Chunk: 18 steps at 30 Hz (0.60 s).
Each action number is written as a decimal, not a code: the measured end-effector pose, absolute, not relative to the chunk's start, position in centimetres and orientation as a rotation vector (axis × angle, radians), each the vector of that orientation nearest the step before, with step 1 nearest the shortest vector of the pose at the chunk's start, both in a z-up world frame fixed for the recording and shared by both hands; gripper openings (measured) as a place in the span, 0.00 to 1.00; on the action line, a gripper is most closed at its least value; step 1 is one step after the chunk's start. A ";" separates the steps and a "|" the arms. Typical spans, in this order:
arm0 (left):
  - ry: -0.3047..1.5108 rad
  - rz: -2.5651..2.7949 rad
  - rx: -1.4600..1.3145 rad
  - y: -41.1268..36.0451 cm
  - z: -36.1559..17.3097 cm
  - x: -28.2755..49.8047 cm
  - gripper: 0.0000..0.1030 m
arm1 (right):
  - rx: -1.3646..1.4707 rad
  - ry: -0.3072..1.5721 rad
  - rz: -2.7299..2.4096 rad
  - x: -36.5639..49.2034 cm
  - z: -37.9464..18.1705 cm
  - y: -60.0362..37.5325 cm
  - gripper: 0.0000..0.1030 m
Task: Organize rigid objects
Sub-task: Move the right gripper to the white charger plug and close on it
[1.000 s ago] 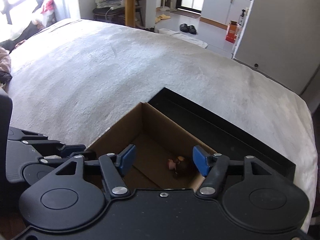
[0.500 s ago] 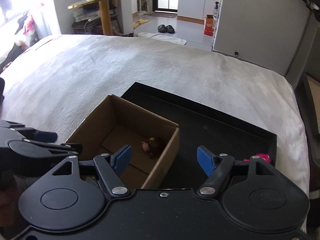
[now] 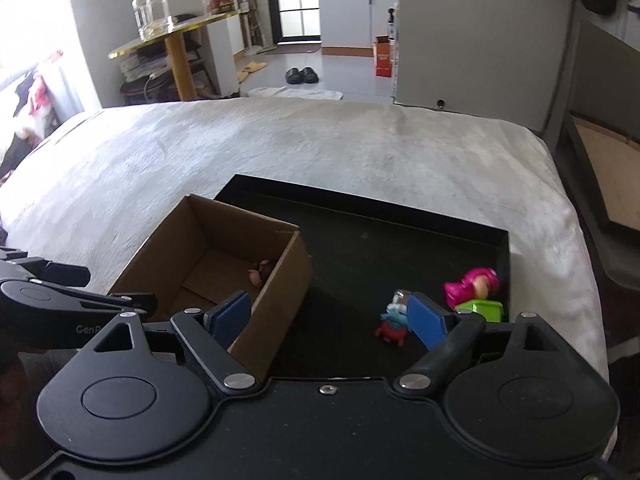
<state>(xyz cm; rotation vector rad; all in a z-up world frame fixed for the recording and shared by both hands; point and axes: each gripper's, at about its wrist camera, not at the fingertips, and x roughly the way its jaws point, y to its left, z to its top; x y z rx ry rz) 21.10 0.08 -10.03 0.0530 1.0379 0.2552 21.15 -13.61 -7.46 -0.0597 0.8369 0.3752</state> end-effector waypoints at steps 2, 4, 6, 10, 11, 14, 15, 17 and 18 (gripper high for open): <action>1.030 0.249 0.069 -0.6 -9.7 20.8 0.73 | -0.041 0.838 0.364 20.9 -7.6 -14.5 0.84; 1.024 0.248 0.084 -1.3 -9.6 20.5 0.73 | -0.029 0.837 0.357 20.5 -7.7 -15.2 0.84; 1.023 0.244 0.090 -1.9 -9.4 20.4 0.73 | -0.016 0.836 0.349 20.3 -7.9 -15.9 0.84; 1.015 0.233 0.116 -3.1 -9.2 20.1 0.74 | 0.013 0.833 0.336 19.8 -8.2 -17.3 0.84; 1.013 0.230 0.123 -3.4 -9.1 20.0 0.74 | 0.020 0.832 0.334 19.6 -8.3 -17.7 0.84; 1.010 0.222 0.142 -4.4 -9.1 19.9 0.74 | 0.028 0.828 0.322 19.4 -8.4 -18.4 0.84; 1.009 0.221 0.149 -4.8 -9.1 19.8 0.74 | 0.025 0.823 0.320 19.2 -8.4 -18.6 0.84; 1.007 0.215 0.166 -5.5 -9.1 19.8 0.74 | 0.030 0.818 0.324 19.0 -8.5 -19.0 0.84; 1.004 0.212 0.175 -5.8 -9.0 19.8 0.74 | 0.037 0.819 0.325 19.0 -8.6 -19.2 0.84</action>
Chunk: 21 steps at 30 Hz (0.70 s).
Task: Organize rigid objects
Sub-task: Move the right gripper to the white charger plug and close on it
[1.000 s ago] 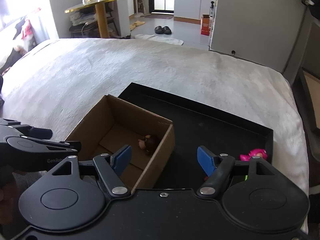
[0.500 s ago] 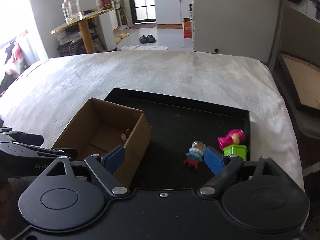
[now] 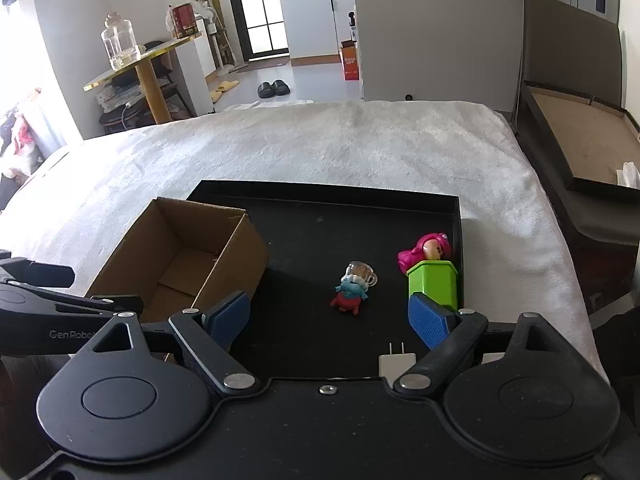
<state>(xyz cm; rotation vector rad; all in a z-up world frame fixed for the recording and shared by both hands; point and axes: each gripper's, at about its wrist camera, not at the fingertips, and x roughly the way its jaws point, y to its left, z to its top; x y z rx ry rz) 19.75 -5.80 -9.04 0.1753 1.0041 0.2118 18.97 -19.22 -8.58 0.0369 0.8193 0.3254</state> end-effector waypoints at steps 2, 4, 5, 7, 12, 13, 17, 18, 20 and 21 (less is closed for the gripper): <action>1.002 0.206 0.189 -6.4 -9.1 19.8 0.74 | 0.051 0.821 0.322 18.9 -8.9 -19.8 0.84; 1.005 0.200 0.197 -7.0 -9.2 19.8 0.74 | 0.066 0.825 0.318 18.8 -9.3 -20.4 0.84; 1.008 0.197 0.198 -7.3 -9.3 19.8 0.74 | 0.073 0.828 0.316 18.8 -9.5 -20.6 0.84; 1.012 0.194 0.208 -7.8 -9.5 19.8 0.74 | 0.084 0.831 0.314 18.8 -9.9 -21.1 0.83; 1.021 0.200 0.252 -9.0 -10.3 20.0 0.74 | 0.111 0.844 0.311 18.6 -11.0 -22.1 0.83; 1.023 0.201 0.258 -9.2 -10.4 20.1 0.74 | 0.115 0.848 0.311 18.6 -11.3 -22.3 0.83; 1.024 0.207 0.295 -9.9 -10.9 20.3 0.74 | 0.135 0.864 0.307 18.8 -12.4 -22.9 0.83; 1.028 0.209 0.305 -10.1 -11.1 20.3 0.74 | 0.142 0.868 0.307 18.8 -12.8 -23.1 0.82; 1.034 0.211 0.321 -10.4 -11.3 20.5 0.74 | 0.159 0.878 0.302 19.0 -13.5 -23.4 0.81; 1.036 0.211 0.328 -10.6 -11.5 20.6 0.74 | 0.165 0.884 0.301 19.1 -13.9 -23.6 0.78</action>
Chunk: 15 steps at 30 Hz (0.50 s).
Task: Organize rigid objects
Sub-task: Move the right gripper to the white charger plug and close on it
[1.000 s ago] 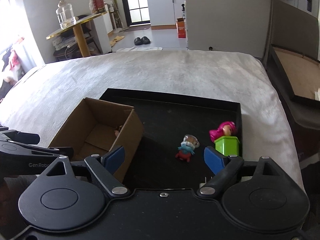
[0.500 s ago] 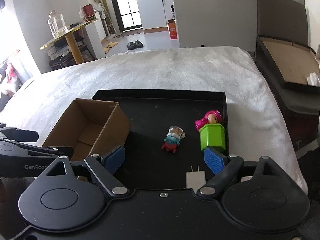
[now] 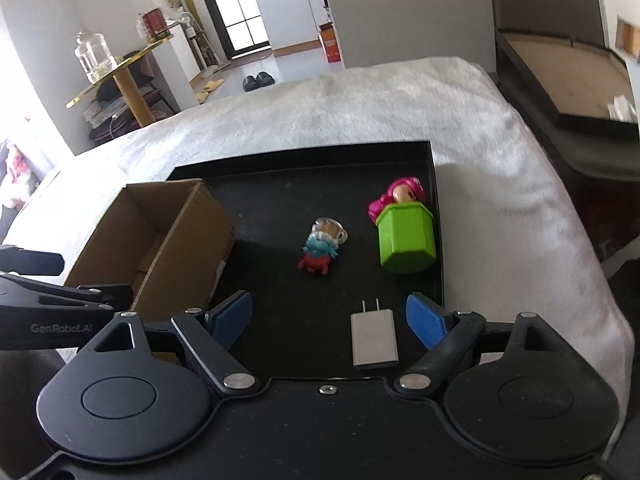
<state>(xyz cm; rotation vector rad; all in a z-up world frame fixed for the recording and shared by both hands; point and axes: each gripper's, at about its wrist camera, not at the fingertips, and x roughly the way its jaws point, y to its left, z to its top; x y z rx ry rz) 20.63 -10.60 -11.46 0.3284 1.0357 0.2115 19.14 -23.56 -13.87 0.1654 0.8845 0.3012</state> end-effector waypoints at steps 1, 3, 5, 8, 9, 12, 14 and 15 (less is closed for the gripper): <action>1.037 0.211 0.335 -10.8 -11.6 20.7 0.74 | 0.171 0.891 0.303 19.2 -14.2 -23.6 0.77; 1.040 0.212 0.355 -11.2 -11.9 20.9 0.74 | 0.173 0.902 0.304 19.4 -14.9 -23.6 0.75; 1.046 0.215 0.382 -11.5 -12.4 21.1 0.74 | 0.161 0.905 0.308 19.5 -15.5 -23.4 0.75; 1.056 0.222 0.417 -11.9 -13.0 21.4 0.74 | 0.140 0.911 0.306 19.6 -16.3 -23.2 0.74; 1.060 0.224 0.426 -12.0 -13.2 21.6 0.74 | 0.131 0.913 0.305 19.6 -16.7 -23.1 0.74; 1.072 0.226 0.445 -12.3 -13.8 22.1 0.74 | 0.116 0.922 0.296 19.8 -17.5 -23.1 0.72; 1.077 0.224 0.459 -12.7 -14.2 22.4 0.74 | 0.106 0.927 0.290 20.0 -18.0 -23.1 0.69; 1.080 0.224 0.467 -12.9 -14.5 22.5 0.74 | 0.098 0.931 0.289 20.2 -18.2 -23.1 0.68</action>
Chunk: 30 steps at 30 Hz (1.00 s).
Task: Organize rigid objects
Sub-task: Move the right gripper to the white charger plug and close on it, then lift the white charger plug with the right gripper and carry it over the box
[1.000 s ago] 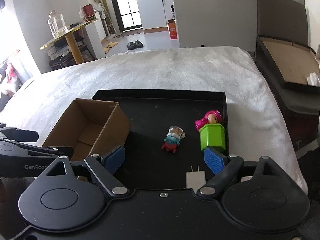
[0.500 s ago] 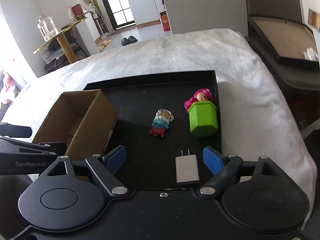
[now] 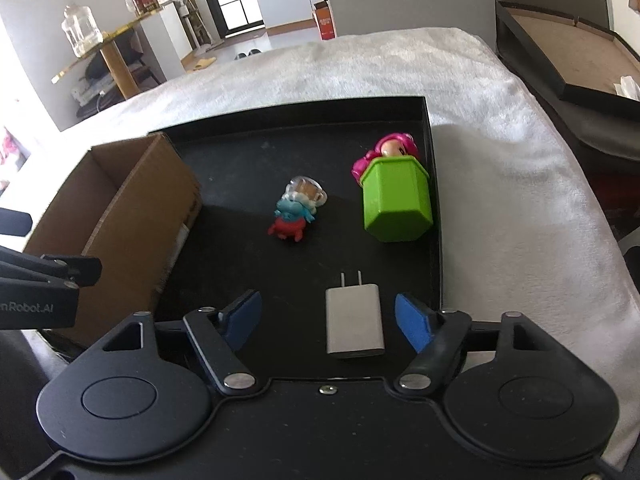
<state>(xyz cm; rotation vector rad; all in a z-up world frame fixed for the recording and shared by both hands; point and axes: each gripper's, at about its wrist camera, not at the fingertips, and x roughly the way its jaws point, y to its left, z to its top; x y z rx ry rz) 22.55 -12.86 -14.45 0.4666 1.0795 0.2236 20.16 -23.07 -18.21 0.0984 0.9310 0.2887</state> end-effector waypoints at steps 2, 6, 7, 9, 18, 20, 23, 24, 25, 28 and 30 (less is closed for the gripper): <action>1.085 0.224 0.478 -13.1 -14.8 22.9 0.74 | 0.096 0.941 0.285 20.4 -18.6 -23.1 0.68; 1.098 0.215 0.485 -13.5 -15.5 23.5 0.74 | 0.100 0.963 0.271 21.0 -19.4 -23.4 0.64; 1.101 0.212 0.486 -13.6 -15.7 23.6 0.74 | 0.097 0.968 0.269 21.2 -19.6 -23.3 0.64; 1.107 0.206 0.492 -13.7 -16.0 23.8 0.74 | 0.088 0.979 0.266 21.4 -19.9 -23.1 0.64; 1.127 0.202 0.500 -13.5 -16.5 24.2 0.74 | -0.037 1.016 0.243 21.7 -21.6 -21.8 0.36; 1.121 0.201 0.500 -13.4 -16.1 24.1 0.74 | -0.042 1.017 0.247 21.7 -21.5 -21.9 0.36; 1.108 0.202 0.490 -13.1 -15.5 24.0 0.74 | 0.010 1.029 0.262 21.6 -21.3 -22.5 0.35; 1.105 0.204 0.483 -13.0 -15.3 23.9 0.74 | 0.016 1.028 0.265 21.5 -21.1 -22.6 0.35; 1.103 0.205 0.477 -12.8 -15.1 23.8 0.74 | 0.009 1.022 0.266 21.4 -21.0 -22.5 0.35; 1.095 0.204 0.460 -12.4 -14.4 23.5 0.74 | -0.013 1.012 0.284 21.2 -20.6 -21.9 0.35; 1.088 0.200 0.448 -12.1 -14.0 23.3 0.74 | -0.014 1.006 0.292 21.1 -20.1 -21.6 0.35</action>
